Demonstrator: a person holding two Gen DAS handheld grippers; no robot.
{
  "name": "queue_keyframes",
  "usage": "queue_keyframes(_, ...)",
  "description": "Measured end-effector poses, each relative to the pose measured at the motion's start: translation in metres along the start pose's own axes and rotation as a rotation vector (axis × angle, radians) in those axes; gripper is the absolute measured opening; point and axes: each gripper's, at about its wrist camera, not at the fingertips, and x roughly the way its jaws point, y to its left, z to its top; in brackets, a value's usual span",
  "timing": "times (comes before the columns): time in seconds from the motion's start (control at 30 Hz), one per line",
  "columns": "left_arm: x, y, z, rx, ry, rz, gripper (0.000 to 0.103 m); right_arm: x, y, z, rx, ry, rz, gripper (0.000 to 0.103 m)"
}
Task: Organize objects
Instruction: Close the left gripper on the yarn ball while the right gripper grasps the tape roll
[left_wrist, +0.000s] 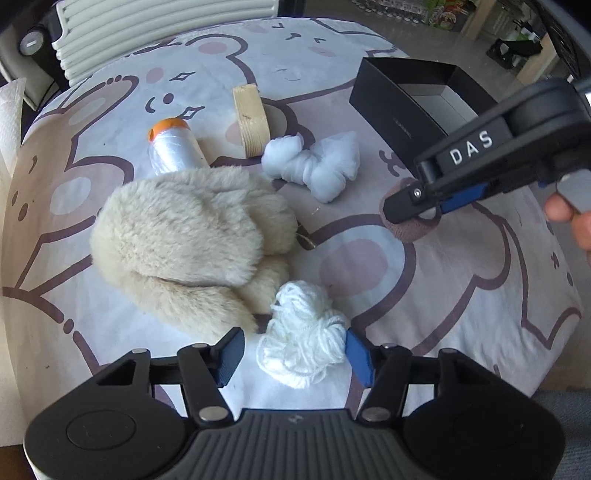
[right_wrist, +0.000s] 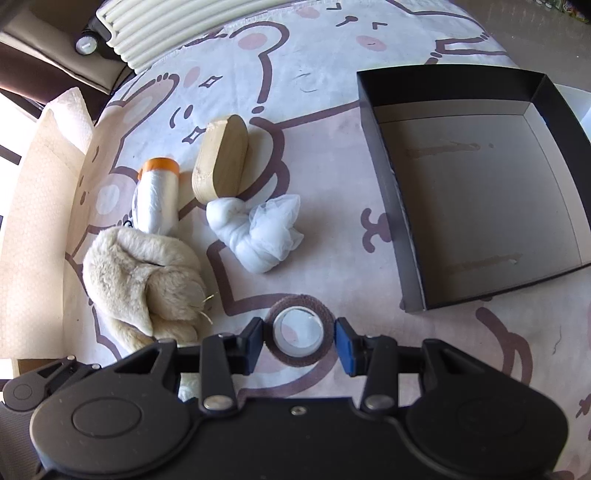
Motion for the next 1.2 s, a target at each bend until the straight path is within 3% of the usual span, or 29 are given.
queue_keyframes(0.3, -0.009, -0.022, -0.013, 0.190, -0.023, -0.099, 0.060, -0.003, 0.003, 0.001, -0.019, -0.003, 0.044, 0.043)
queue_keyframes(0.5, 0.007, -0.027, -0.014, 0.253, -0.003, 0.040, 0.060, -0.004, 0.005, 0.001, -0.061, -0.016, 0.022, 0.043)
queue_keyframes(0.7, 0.023, -0.032, -0.011, 0.297, 0.018, 0.069, 0.059, -0.004, 0.003, 0.002, -0.060, -0.015, 0.026, 0.043)
queue_keyframes(0.83, 0.033, -0.029, -0.004, 0.267, 0.049, 0.095, 0.048, -0.004, 0.003, 0.002, -0.061, -0.015, 0.026, 0.043)
queue_keyframes(1.2, 0.021, -0.021, 0.011, 0.117, 0.063, 0.046, 0.042, -0.006, 0.002, 0.000, -0.088, -0.005, 0.020, 0.043)
